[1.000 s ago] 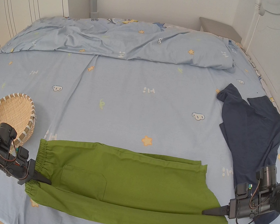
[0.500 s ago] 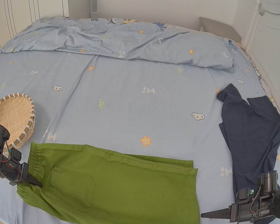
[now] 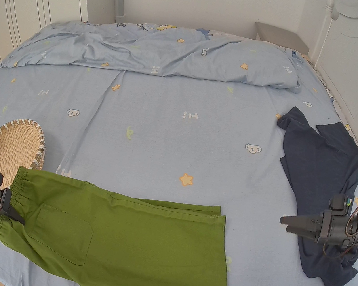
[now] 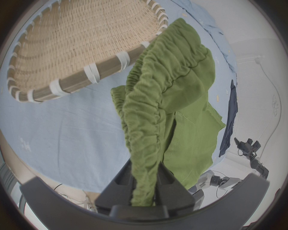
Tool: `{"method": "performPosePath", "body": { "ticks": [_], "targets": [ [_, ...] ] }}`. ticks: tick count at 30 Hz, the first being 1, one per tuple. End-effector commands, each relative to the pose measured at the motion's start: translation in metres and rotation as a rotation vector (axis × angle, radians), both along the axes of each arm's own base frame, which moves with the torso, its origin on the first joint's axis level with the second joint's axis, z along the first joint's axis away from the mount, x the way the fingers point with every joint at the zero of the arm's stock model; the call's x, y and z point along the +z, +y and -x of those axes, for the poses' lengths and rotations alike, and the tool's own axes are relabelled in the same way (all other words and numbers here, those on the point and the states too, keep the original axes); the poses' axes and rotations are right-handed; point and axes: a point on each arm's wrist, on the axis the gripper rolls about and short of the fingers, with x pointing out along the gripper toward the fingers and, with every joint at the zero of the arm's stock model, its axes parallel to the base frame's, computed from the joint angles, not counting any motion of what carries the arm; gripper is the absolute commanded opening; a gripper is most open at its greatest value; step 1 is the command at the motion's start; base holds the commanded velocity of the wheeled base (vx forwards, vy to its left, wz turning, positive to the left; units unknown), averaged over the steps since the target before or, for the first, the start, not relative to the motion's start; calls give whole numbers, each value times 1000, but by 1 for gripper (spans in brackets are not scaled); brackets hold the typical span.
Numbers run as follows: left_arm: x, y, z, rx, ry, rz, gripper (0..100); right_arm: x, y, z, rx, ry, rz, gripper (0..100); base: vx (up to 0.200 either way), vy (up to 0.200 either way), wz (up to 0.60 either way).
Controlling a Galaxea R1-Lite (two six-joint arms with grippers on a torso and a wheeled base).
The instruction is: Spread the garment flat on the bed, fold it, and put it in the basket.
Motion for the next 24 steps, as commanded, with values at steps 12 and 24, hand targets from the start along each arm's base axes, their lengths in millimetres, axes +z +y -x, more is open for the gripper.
{"method": "performPosePath", "body": {
  "ticks": [12, 24],
  "targets": [
    [68, -75, -7, -201, -100, -134, 0, 57, 0, 11, -24, -136, -23, 100, 0, 0, 0],
    [104, -128, 40, -402, -219, -118, 0, 56, 0, 10, -27, -133, -22, 100, 0, 0, 0]
  ]
}}
